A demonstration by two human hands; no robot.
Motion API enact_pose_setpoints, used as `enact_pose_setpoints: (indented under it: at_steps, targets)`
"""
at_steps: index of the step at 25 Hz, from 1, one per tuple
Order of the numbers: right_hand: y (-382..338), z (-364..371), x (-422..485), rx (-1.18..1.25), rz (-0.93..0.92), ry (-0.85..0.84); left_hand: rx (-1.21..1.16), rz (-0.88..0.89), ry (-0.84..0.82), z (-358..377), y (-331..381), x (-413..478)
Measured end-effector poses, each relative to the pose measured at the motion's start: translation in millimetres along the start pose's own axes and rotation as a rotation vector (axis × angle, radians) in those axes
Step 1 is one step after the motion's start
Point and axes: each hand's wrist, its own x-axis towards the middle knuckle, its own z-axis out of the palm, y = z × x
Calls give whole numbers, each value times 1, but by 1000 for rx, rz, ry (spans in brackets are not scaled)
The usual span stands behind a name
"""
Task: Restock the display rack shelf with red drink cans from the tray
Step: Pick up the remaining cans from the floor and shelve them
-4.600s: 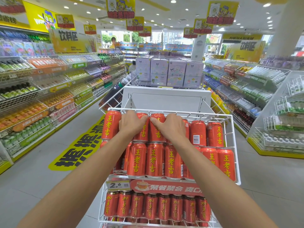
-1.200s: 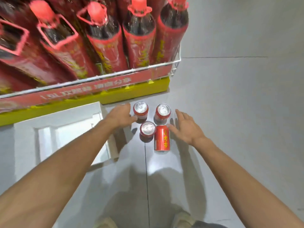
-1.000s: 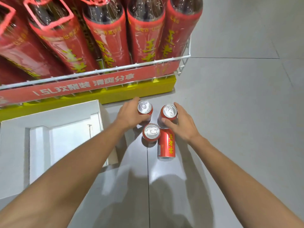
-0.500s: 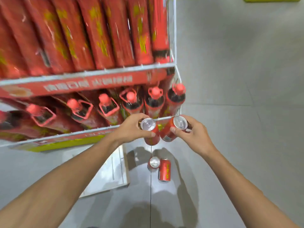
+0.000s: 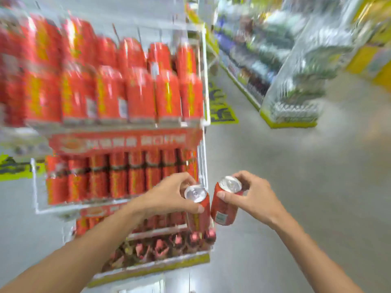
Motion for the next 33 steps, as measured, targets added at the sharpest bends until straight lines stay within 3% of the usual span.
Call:
enact_pose_setpoints:
  at_steps: [6,16,21,25,33]
  targets:
    - [-151,-54,29,-98,-164,94,79,93,142,-113,138,-52]
    - [-280,-38,155,-101,-319,179,64,-14,548,-245,205,-56]
    - [-315,-15,217,-188,-321,212,58,-123,817,-285,204,-19]
    - [-322,2,239,-245,-268,196,73,-211,871,-302,189,3]
    - [-318,21,260,-276,-213,211,79,-222,931,-302,184,15]
